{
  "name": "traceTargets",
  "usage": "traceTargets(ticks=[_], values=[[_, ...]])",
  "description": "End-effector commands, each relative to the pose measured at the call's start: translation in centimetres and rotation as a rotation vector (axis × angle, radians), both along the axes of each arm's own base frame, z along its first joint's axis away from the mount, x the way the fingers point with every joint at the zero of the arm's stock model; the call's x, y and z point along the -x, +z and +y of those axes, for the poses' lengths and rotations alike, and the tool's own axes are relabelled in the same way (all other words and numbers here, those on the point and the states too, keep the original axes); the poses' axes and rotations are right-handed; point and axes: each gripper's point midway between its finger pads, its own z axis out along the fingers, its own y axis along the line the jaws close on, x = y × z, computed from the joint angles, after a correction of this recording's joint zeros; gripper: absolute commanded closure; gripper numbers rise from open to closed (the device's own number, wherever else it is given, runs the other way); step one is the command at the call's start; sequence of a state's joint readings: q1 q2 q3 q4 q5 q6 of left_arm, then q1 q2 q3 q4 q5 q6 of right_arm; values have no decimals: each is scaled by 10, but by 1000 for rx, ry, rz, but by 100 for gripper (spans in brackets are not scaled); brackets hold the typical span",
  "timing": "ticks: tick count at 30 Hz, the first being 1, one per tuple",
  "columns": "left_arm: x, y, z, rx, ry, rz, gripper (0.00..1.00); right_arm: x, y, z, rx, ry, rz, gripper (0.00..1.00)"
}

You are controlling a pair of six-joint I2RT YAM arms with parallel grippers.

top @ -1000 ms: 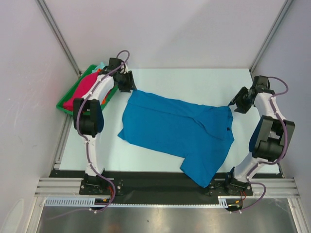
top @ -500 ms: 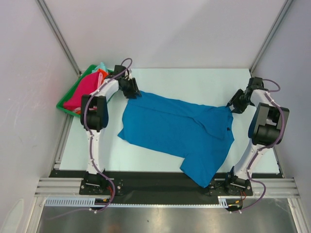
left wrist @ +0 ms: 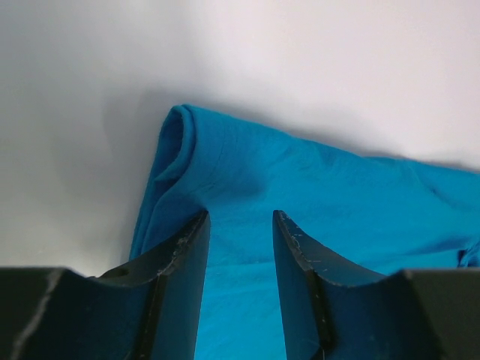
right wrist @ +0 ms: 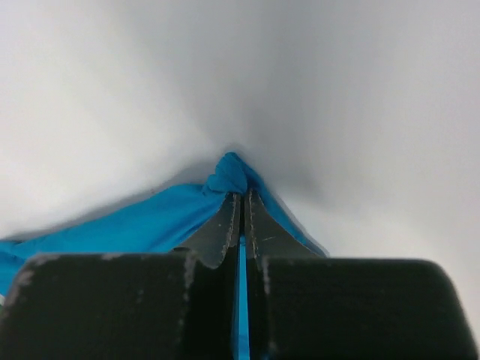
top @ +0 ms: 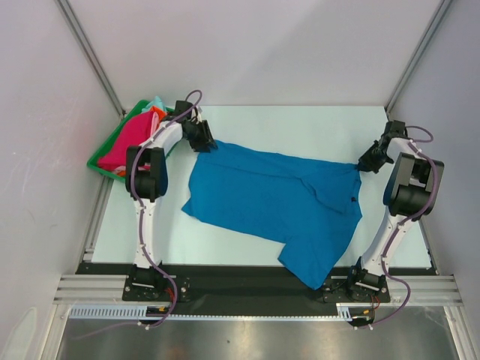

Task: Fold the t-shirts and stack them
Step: Fold the tshirt

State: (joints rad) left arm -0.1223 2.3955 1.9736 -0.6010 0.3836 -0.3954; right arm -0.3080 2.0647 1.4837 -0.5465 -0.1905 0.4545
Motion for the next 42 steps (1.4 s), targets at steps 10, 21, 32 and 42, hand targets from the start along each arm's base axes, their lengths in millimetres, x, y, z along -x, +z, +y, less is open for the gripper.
traceTargets(ticks=[10, 21, 32, 42], values=[[-23, 0, -1, 41, 17, -32, 55, -29, 14, -43, 119, -139, -95, 100], [-58, 2, -4, 119, 39, -131, 53, -86, 10, -50, 104, -99, -154, 100], [-34, 96, 11, -39, 56, -295, 48, -103, 76, -83, 301, -40, -113, 56], [91, 143, 39, -193, 103, -294, 52, -4, 118, -62, 322, -87, 55, 33]])
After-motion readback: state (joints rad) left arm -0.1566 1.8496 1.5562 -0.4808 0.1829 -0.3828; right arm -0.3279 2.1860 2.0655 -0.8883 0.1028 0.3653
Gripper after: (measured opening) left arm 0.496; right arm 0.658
